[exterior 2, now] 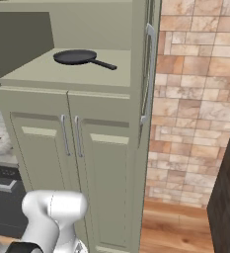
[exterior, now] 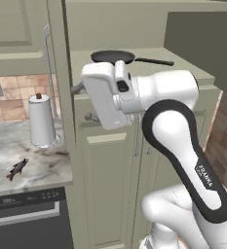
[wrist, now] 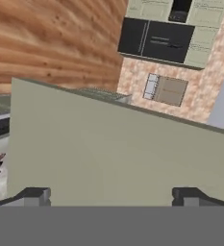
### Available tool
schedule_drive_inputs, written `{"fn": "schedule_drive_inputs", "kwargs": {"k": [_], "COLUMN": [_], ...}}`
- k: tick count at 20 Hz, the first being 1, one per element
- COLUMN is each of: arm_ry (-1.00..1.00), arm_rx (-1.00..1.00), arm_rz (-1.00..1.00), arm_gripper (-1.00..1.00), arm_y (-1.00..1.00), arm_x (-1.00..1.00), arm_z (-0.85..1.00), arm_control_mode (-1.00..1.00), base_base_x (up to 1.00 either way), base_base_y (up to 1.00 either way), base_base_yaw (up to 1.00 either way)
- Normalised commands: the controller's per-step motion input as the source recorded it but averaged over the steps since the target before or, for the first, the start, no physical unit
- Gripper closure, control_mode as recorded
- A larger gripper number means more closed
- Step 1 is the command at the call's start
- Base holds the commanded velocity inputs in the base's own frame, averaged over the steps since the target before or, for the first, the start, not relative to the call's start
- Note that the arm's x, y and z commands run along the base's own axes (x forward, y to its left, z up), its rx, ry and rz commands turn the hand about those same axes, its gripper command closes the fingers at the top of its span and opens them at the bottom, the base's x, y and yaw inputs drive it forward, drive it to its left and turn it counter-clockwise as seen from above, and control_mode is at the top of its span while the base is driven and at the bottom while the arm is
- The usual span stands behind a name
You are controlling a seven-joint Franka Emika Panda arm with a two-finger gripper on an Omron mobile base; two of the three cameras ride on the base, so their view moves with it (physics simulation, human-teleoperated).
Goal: Retrieve the pan from the cabinet, then place the raw meat into the pan to avoid contamination.
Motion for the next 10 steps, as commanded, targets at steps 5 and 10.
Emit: {"fn": "schedule_drive_inputs", "kwargs": {"k": [5, 10], "arm_ry": [0.00, -0.01], "arm_rx": [-0.11, -0.05], "arm_rz": [-0.01, -0.07], "arm_gripper": [-1.00, -1.00], "arm_y": [0.61, 0.15], "arm_x": [0.00, -0.04], "arm_z": [-0.06, 0.00], "arm_control_mode": [-1.00, -1.00], "base_base_x": [0.00, 0.00], "base_base_y": [0.00, 0.00], "base_base_yaw": [0.00, 0.00]}}
